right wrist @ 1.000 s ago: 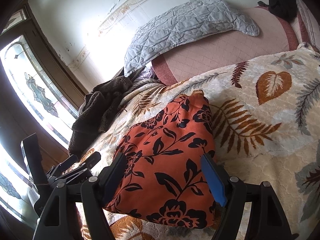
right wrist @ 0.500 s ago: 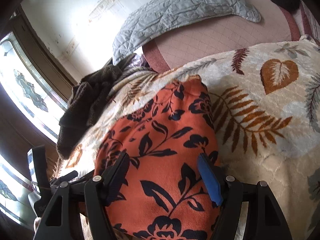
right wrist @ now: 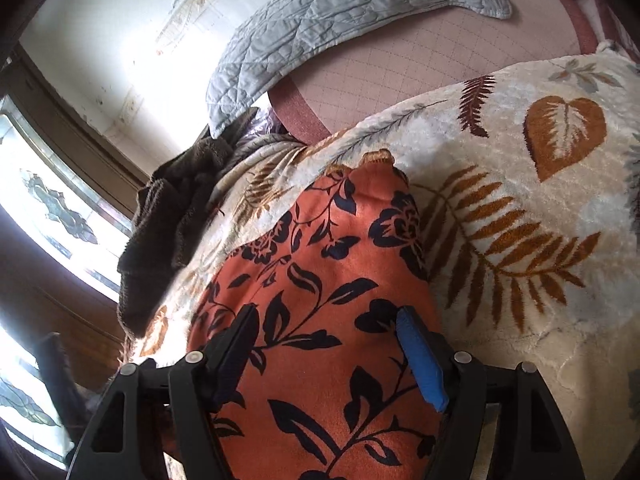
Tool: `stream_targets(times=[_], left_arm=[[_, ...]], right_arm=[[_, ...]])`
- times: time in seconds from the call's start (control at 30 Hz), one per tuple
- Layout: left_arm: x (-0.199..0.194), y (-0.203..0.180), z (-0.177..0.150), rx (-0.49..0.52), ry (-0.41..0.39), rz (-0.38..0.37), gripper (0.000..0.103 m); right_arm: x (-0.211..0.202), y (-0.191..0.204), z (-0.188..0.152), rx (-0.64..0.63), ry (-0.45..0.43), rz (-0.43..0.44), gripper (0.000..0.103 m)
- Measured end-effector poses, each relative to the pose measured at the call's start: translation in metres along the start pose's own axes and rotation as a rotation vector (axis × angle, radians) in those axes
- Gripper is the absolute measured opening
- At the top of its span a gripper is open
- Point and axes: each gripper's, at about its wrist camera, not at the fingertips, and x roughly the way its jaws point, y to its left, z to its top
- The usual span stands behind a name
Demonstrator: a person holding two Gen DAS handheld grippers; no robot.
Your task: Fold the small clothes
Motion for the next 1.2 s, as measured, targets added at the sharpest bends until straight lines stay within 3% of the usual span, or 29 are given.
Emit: stream_targets(times=[0.2,0.33,0.4,0.5,0.6,0.7,0.8,0.9,1.03,1.2], left_arm=[[0.013,0.023,-0.001,-0.207,0.087,-0.137,0.093],[-0.003,0.038,0.002,-0.307,0.033,-0.244,0.093],[-0.002,0.04,0.001,-0.333,0.053,-0.301,0.093],[0.02,0.031,-0.002,-0.321,0.174,-0.373,0.093],[0.035,0.019,-0.01,-0.313,0.27,-0.4,0.093],[0.034,0.015,-0.008,-0.327,0.247,-0.424,0.093],[0.042,0.007,-0.004,-0.351,0.25,-0.497,0.093],[0.044,-0.001,-0.005,-0.333,0.24,-0.506,0.093],[0.049,0.003,-0.004,-0.389,0.236,-0.574,0.092],[0.04,0.001,-0.003,-0.353,0.205,-0.545,0.085]], right_arm=[[-0.01,-0.035,0.001,0.098,0.036,-0.053,0.075],[-0.017,-0.052,-0.001,0.152,0.071,-0.002,0.075],[-0.019,-0.057,-0.002,0.185,0.092,0.04,0.075],[-0.018,-0.065,-0.005,0.235,0.125,0.065,0.075],[-0.016,-0.07,-0.007,0.266,0.145,0.086,0.075],[-0.015,-0.072,-0.008,0.278,0.155,0.106,0.075],[-0.013,-0.072,-0.007,0.287,0.165,0.141,0.075],[-0.005,-0.072,-0.008,0.295,0.198,0.169,0.076],[0.012,-0.073,-0.014,0.338,0.243,0.206,0.077],[0.018,-0.068,-0.016,0.322,0.25,0.201,0.078]])
